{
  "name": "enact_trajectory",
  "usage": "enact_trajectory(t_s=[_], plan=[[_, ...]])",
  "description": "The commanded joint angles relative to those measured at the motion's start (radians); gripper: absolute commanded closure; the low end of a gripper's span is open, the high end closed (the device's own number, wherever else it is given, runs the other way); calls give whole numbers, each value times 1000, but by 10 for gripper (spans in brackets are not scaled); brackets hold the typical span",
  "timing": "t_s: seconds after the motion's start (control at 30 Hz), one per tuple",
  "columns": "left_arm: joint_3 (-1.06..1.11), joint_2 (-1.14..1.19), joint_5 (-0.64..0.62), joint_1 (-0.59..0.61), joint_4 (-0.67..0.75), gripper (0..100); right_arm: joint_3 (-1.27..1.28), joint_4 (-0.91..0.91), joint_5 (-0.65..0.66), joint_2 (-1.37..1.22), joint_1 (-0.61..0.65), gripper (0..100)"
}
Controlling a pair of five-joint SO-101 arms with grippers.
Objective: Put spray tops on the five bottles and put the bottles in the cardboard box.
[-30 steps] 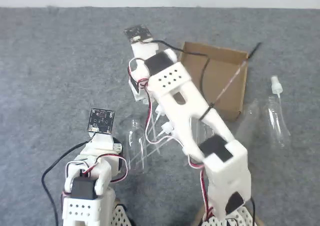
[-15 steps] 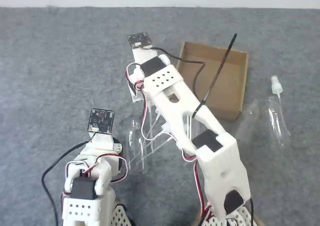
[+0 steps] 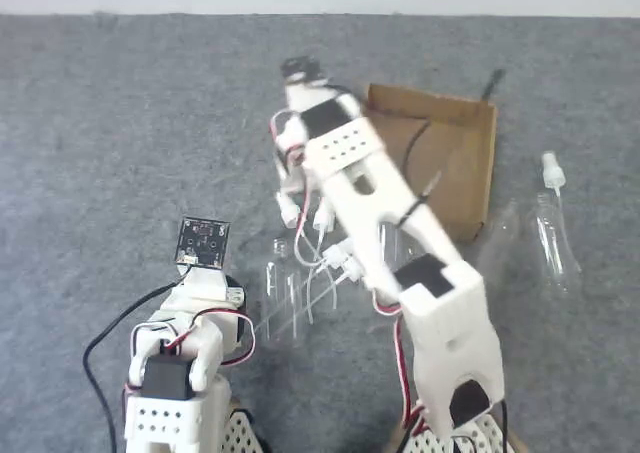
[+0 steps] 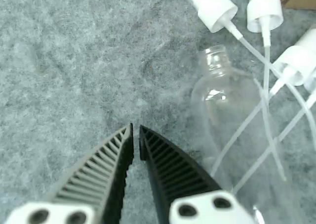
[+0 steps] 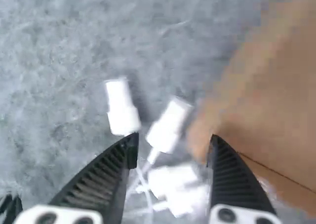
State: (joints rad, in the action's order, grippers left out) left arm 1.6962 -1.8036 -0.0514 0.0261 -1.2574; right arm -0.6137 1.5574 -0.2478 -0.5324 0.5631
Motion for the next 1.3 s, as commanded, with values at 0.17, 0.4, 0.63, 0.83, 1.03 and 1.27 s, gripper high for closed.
enact_trajectory(t_s=[0.17, 0.4, 0.63, 0.83, 1.03, 1.27], plan=[[-12, -17, -2, 6, -5, 987, -121, 239, 293, 326, -153, 804], [-12, -17, -2, 6, -5, 987, -37, 237, 506, 516, -492, 804], [-12, -17, -2, 6, -5, 987, 81, 170, 697, 478, -773, 804], [-12, -17, -2, 6, -5, 987, 117, -42, 806, 308, -892, 804], [-12, -17, -2, 6, -5, 987, 115, -245, 836, 125, -901, 804], [-12, -17, -2, 6, -5, 987, 115, -435, 836, -22, -912, 805]])
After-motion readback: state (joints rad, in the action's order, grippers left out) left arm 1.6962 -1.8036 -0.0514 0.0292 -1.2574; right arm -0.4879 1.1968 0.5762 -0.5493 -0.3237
